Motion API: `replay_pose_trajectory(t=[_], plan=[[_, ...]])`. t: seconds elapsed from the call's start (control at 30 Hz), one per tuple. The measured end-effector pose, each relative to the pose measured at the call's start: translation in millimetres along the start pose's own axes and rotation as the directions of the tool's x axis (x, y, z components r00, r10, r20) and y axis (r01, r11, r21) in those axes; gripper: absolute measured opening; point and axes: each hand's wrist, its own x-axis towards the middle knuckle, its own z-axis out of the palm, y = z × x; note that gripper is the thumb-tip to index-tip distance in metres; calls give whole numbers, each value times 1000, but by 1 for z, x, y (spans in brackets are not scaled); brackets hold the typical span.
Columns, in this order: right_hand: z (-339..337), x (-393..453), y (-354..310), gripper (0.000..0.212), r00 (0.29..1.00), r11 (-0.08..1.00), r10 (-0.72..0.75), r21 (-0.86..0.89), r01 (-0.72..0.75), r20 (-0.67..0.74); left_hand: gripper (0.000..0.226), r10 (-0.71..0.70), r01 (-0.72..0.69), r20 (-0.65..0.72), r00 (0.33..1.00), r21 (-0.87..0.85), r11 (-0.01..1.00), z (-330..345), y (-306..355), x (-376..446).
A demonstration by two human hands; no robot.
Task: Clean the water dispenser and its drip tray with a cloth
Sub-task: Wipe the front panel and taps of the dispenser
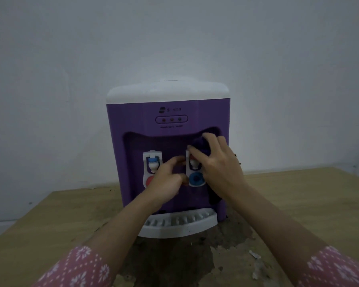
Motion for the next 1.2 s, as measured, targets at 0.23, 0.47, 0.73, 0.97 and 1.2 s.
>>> replay_pose_trajectory(t=[0.23,0.47,0.73,0.97,1.2], plan=[[8,-20,8,48,961,958,257,101,-267,99,59,-100,100,-19,995,-24,995,-6,-14,-9],[9,-52,0,41,974,982,150,89,-167,169,57,-175,171,73,982,59,984,-3,-35,-16],[33,-53,-21,43,973,982,-96,-137,126,210,57,-216,194,161,963,143,970,-4,-47,-17],[33,-61,-17,19,971,957,-195,-191,220,140,52,-247,220,171,954,162,962,-6,-51,-17],[23,-69,5,44,984,983,-94,-144,116,149,44,-215,168,242,946,202,965,8,-45,-19]])
